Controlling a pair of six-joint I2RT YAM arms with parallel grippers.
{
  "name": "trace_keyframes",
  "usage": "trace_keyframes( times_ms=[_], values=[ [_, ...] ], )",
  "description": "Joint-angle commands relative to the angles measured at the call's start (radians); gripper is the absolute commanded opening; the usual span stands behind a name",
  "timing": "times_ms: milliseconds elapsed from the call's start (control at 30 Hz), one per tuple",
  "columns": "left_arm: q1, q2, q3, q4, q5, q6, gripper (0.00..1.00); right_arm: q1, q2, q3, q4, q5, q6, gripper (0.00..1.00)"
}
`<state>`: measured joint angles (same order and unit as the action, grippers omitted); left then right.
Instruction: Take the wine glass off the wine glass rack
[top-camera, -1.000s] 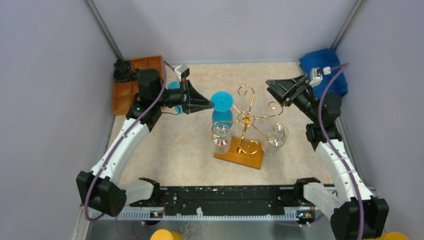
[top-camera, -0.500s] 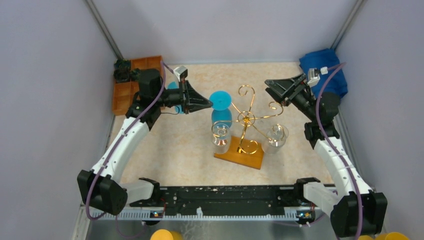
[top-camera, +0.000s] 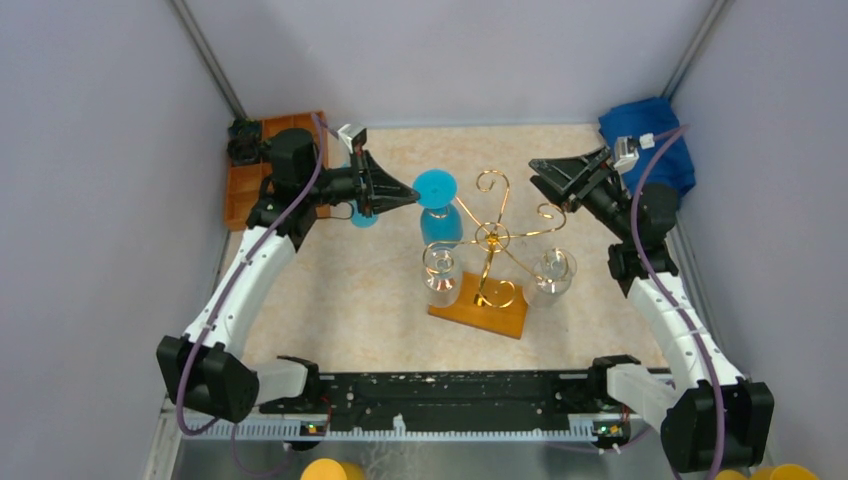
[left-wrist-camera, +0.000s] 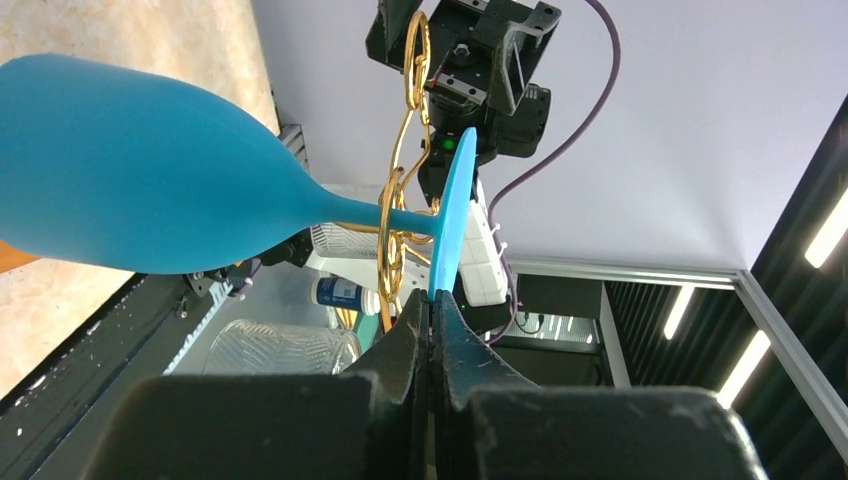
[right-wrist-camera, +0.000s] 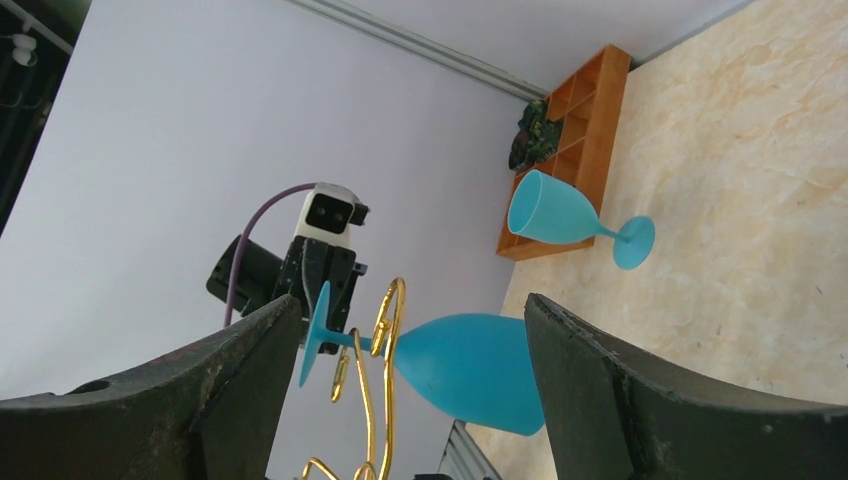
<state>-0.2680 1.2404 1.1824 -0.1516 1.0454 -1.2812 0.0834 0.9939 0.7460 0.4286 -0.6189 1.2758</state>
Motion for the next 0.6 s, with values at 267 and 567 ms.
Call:
trace_keyframes(
  times_ms=[267,567],
  values=[
    [-0.048,0.044,0.08,0.015,-0.022,0.017,0.0,0.003,0.004,-0.011,0.076,-0.005,0.0,0.82],
    [-0.12,0.041,0.074,-0.004,-0.061,0.036,0.0,0.003,0.0,-0.022,0.084,-0.007,0.003,0.82]
  ],
)
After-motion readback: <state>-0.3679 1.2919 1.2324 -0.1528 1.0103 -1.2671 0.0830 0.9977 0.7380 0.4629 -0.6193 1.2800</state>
